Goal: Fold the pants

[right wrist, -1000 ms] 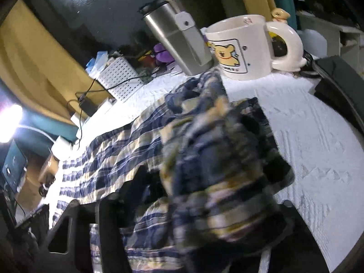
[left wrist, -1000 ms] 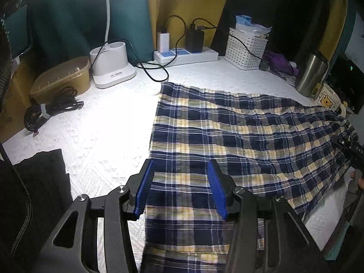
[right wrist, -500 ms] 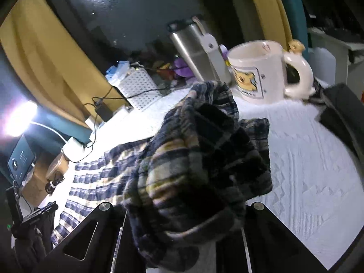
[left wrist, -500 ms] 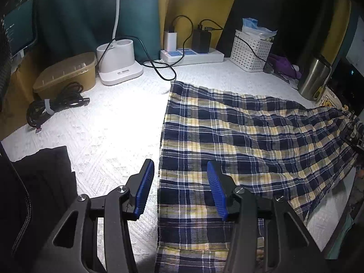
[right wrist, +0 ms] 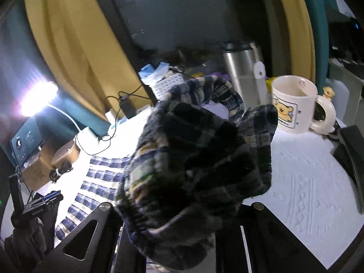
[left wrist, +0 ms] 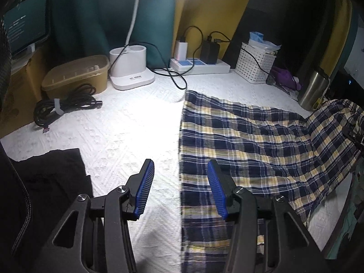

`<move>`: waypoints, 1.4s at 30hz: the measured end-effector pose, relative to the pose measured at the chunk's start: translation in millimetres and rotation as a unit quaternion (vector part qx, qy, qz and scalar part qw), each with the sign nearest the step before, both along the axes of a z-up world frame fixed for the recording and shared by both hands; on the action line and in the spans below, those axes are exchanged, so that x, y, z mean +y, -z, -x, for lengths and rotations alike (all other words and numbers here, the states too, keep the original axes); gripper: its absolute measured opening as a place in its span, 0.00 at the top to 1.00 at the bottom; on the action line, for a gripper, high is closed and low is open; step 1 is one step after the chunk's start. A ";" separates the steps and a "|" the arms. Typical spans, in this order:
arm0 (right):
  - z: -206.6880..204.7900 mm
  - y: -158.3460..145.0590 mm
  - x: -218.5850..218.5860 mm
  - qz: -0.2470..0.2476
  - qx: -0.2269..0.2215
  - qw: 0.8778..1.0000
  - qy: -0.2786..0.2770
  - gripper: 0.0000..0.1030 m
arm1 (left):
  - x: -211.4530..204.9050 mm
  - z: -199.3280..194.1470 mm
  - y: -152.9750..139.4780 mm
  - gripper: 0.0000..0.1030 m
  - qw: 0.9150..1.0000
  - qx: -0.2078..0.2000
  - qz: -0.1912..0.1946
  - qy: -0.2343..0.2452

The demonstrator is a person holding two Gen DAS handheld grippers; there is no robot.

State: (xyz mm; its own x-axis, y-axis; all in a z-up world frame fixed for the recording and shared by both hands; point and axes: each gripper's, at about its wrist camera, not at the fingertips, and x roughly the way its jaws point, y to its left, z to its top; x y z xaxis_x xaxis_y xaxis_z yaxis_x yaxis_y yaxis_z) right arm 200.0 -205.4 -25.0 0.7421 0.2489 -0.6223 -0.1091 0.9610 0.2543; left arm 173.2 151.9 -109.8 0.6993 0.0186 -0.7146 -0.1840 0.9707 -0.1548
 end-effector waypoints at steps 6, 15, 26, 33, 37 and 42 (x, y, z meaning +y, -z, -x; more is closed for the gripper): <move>0.9 -8.0 30.2 0.020 -0.004 1.000 -0.022 0.85 | 12.0 7.3 -1.5 0.53 1.000 -0.008 -0.008 -0.003; -1.4 -17.4 67.7 0.045 -0.008 0.998 -0.049 0.87 | 29.6 19.7 -4.7 0.53 1.000 -0.028 -0.010 -0.008; -5.5 -16.9 126.0 0.067 -0.003 0.993 -0.094 0.90 | 57.5 37.3 -7.7 0.53 0.999 -0.045 0.004 -0.013; -13.1 -7.4 168.3 0.077 0.009 0.989 -0.126 0.90 | 80.5 49.3 -7.8 0.53 0.998 -0.054 0.013 -0.026; -18.2 2.5 190.1 0.082 0.021 0.986 -0.143 0.90 | 92.3 55.4 -5.1 0.53 0.998 -0.054 0.017 -0.033; -26.6 21.1 216.4 0.082 0.043 0.983 -0.160 0.90 | 107.0 61.2 -1.2 0.53 0.998 -0.053 0.021 -0.041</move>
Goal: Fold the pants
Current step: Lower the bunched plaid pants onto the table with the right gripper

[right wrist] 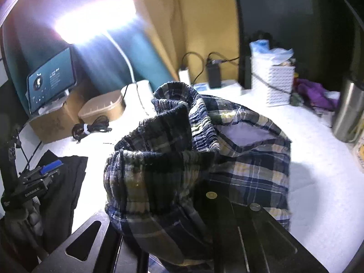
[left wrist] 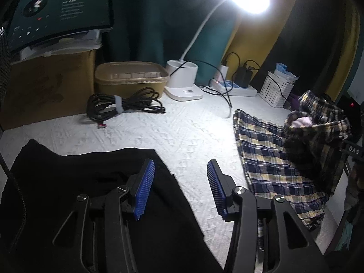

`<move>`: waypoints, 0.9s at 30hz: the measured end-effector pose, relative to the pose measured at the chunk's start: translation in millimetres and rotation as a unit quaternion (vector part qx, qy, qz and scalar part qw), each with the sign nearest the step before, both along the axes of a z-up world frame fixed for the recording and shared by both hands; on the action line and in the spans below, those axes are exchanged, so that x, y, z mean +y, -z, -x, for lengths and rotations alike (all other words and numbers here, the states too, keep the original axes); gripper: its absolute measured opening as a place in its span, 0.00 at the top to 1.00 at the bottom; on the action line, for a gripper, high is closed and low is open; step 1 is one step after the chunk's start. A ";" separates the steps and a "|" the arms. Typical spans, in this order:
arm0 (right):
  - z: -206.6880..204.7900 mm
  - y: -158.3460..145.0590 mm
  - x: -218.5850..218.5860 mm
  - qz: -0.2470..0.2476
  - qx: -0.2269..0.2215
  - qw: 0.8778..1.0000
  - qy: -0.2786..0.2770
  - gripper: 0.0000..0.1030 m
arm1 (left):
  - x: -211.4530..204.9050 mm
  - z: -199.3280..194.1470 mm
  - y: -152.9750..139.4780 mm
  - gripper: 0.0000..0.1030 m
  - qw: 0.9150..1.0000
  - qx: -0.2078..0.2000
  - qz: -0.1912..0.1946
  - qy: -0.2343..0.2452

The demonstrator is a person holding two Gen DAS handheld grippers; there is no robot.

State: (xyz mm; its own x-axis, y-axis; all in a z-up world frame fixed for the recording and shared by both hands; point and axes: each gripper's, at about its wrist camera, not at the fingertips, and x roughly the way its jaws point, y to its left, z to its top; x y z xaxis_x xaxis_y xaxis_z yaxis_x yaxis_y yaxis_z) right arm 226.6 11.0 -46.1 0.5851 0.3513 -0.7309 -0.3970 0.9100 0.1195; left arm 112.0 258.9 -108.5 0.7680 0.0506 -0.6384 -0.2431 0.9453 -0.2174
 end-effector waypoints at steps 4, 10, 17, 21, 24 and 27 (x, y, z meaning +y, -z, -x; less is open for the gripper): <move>-5.3 16.8 18.3 0.010 0.021 1.000 -0.010 0.90 | 8.1 2.0 2.5 0.53 1.000 0.001 0.003 -0.001; -11.5 38.7 36.5 0.020 0.057 0.998 -0.005 0.90 | 14.7 3.3 1.7 0.53 1.000 -0.002 0.007 -0.002; -9.6 53.0 51.5 0.057 0.071 0.996 -0.010 0.87 | 16.0 5.9 1.1 0.53 1.000 -0.002 0.007 -0.003; -5.1 56.2 55.8 0.080 0.070 0.994 -0.017 0.81 | 11.7 6.8 0.2 0.53 1.000 0.002 0.003 0.001; -0.5 56.2 55.9 0.082 0.067 0.994 -0.022 0.60 | 7.3 7.9 -2.3 0.53 1.000 0.006 -0.002 0.003; 6.4 58.2 57.4 0.086 0.066 0.994 -0.033 0.00 | 1.8 10.0 -6.6 0.53 1.000 0.008 -0.011 0.005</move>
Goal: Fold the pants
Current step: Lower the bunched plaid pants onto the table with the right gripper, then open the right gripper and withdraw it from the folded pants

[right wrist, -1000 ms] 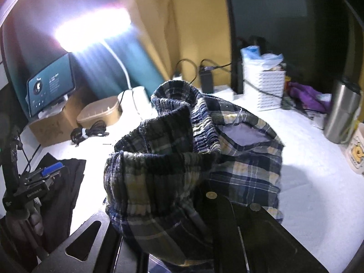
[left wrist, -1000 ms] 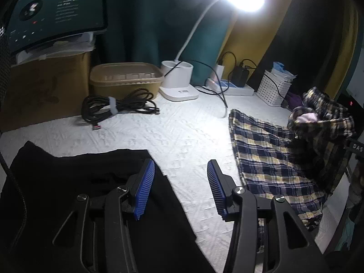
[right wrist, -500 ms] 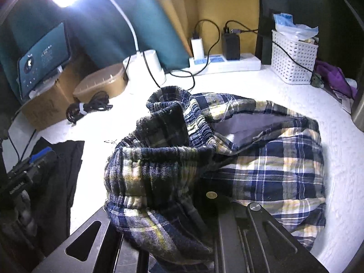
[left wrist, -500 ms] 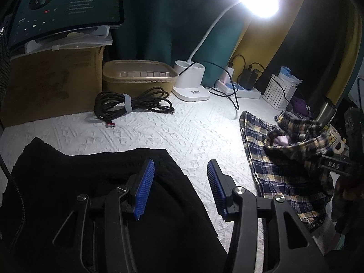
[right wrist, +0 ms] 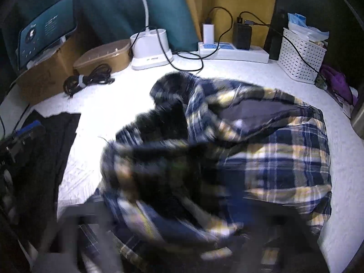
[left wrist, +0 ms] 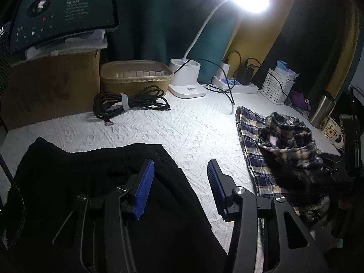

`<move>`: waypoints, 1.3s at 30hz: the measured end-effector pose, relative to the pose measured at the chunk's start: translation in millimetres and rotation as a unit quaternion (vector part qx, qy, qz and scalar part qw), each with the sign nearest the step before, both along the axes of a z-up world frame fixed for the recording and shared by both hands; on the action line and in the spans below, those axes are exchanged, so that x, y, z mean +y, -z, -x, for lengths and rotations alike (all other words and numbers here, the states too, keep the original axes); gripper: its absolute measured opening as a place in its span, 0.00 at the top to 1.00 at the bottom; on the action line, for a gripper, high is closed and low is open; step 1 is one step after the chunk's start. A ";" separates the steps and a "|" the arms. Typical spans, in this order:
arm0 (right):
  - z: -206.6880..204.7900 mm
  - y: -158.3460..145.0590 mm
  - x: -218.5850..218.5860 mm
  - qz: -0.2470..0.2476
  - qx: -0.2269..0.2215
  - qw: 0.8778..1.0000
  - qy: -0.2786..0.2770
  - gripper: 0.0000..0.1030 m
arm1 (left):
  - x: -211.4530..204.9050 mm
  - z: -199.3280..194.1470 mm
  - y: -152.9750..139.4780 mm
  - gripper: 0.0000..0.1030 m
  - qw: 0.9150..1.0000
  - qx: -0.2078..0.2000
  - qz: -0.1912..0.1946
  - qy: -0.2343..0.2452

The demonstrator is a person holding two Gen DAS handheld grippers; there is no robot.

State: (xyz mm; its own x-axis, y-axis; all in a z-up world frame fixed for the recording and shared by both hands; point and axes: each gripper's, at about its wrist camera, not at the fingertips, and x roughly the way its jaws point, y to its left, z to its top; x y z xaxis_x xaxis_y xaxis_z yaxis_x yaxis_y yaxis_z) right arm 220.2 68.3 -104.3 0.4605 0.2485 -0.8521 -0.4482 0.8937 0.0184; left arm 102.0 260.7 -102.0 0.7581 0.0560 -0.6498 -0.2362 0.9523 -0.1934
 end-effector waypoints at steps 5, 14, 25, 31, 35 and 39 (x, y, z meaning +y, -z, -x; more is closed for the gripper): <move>14.4 -5.1 -2.1 -0.013 -0.009 1.000 -0.024 0.00 | -14.6 1.4 -7.0 0.53 1.000 0.002 -0.012 0.002; 32.8 -30.9 -46.5 -0.053 -0.039 0.998 -0.016 0.00 | -59.9 -11.6 -22.1 0.53 0.999 -0.001 -0.032 0.033; 36.5 -40.6 -150.8 -0.078 -0.064 0.991 0.087 0.00 | -139.1 -47.8 -35.2 0.39 0.992 -0.004 -0.048 0.121; 34.9 -35.5 -189.1 -0.086 -0.062 0.986 0.128 0.00 | -174.4 -73.1 -20.2 0.39 0.984 0.023 -0.067 0.166; 31.6 -32.3 -201.0 -0.094 -0.058 0.985 0.135 0.00 | -186.3 -89.6 -5.5 0.40 0.977 0.046 -0.098 0.186; 25.2 -27.9 -202.5 -0.098 -0.053 0.984 0.136 0.00 | -175.4 -98.8 -1.4 0.77 0.977 0.055 -0.097 0.179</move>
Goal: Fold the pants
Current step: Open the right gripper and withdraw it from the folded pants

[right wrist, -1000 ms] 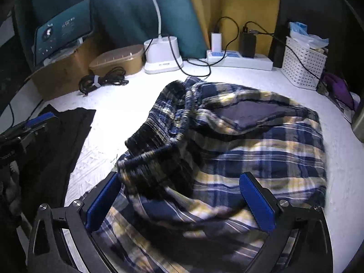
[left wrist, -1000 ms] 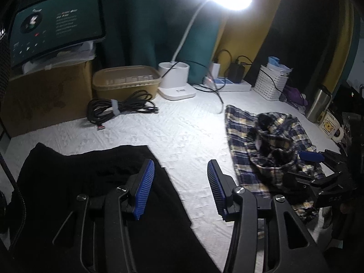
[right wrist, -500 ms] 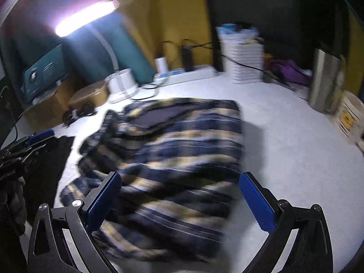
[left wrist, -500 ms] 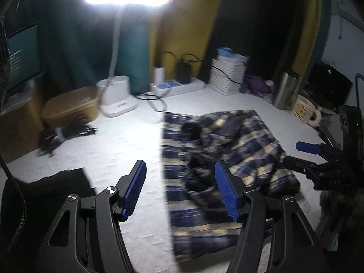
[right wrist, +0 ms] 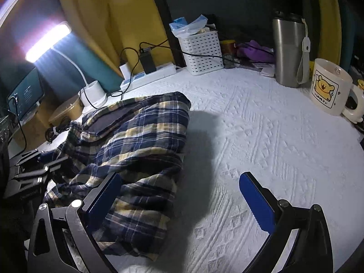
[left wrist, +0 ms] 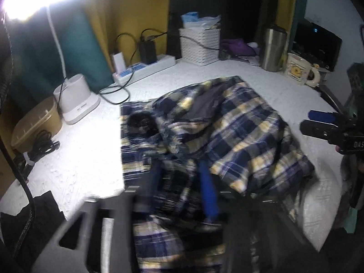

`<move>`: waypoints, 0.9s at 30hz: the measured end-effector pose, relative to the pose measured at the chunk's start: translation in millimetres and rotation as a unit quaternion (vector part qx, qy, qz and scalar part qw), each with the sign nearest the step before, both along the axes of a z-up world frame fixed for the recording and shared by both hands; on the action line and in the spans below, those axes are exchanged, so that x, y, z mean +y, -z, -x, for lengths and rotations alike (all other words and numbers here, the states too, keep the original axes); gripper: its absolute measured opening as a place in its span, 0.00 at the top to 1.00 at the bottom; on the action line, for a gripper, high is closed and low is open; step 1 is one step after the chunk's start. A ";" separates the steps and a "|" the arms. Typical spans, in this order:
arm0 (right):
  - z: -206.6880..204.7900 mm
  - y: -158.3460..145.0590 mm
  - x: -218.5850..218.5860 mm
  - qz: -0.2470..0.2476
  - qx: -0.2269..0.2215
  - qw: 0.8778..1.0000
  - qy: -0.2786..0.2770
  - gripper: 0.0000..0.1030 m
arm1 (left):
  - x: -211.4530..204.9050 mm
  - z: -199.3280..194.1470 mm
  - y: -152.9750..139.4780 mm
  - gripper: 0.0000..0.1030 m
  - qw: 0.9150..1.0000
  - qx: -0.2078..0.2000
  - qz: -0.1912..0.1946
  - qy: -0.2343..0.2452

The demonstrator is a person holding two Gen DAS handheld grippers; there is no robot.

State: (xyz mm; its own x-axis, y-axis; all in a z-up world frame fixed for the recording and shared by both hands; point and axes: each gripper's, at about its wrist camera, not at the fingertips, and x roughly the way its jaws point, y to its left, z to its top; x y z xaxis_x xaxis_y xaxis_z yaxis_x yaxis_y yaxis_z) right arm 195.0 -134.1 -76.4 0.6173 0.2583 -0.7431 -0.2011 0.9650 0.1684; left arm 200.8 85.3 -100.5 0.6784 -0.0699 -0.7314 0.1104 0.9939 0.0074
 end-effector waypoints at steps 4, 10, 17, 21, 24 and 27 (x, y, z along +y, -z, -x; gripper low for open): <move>-7.2 6.3 2.3 -0.002 0.007 1.000 -0.003 0.00 | 22.3 -4.1 -3.8 0.79 1.000 -0.014 0.010 -0.025; -19.8 21.3 16.2 0.008 0.018 1.000 -0.020 0.00 | 39.6 -23.9 12.6 0.77 0.999 0.002 0.004 -0.045; -28.9 35.7 22.9 0.027 0.035 0.999 -0.018 0.00 | 60.0 -28.5 0.5 0.77 0.998 -0.008 0.025 -0.059; -33.5 30.6 21.3 0.033 0.028 0.999 -0.012 0.00 | 65.0 -29.4 -14.0 0.77 0.998 -0.018 0.041 -0.054; -37.9 22.3 19.4 0.037 0.014 0.999 -0.005 0.00 | 62.9 -32.8 -20.2 0.71 0.997 -0.026 0.057 -0.034; -44.5 16.0 18.6 0.040 0.003 0.999 -0.005 0.00 | 57.5 -40.4 -15.5 0.52 0.998 -0.017 0.061 -0.014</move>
